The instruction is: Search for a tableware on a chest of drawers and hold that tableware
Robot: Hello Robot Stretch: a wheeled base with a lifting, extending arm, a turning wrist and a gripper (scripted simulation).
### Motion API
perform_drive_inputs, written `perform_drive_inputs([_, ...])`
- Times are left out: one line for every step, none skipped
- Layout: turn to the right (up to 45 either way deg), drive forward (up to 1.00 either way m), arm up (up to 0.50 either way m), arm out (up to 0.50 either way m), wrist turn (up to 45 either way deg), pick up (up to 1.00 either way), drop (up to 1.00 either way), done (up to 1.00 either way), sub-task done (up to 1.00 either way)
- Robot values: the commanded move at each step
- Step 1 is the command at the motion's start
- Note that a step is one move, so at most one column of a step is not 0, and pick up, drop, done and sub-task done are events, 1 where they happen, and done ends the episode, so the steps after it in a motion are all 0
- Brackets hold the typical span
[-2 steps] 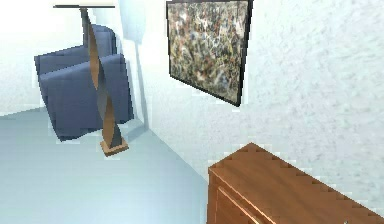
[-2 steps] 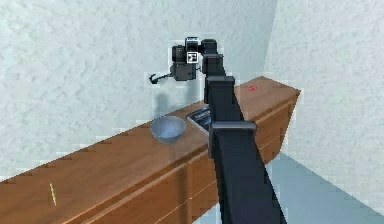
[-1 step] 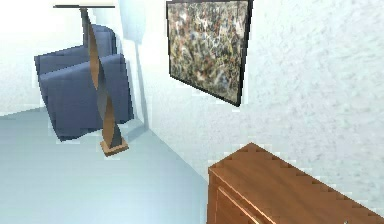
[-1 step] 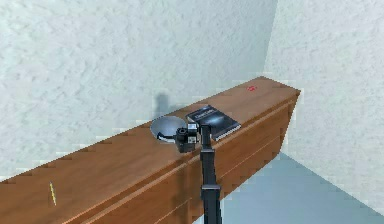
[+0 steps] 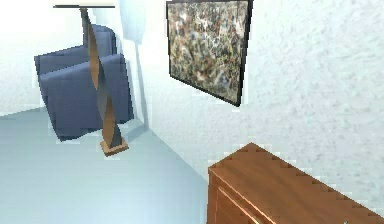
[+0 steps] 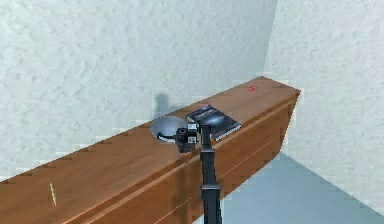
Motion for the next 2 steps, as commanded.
perform_drive_inputs([0.0, 0.00, 0.10, 0.00, 0.0, 0.00, 0.00, 0.00, 0.00])
perform_drive_inputs([0.0, 0.00, 0.00, 0.00, 0.0, 0.00, 0.00, 1.00, 0.00])
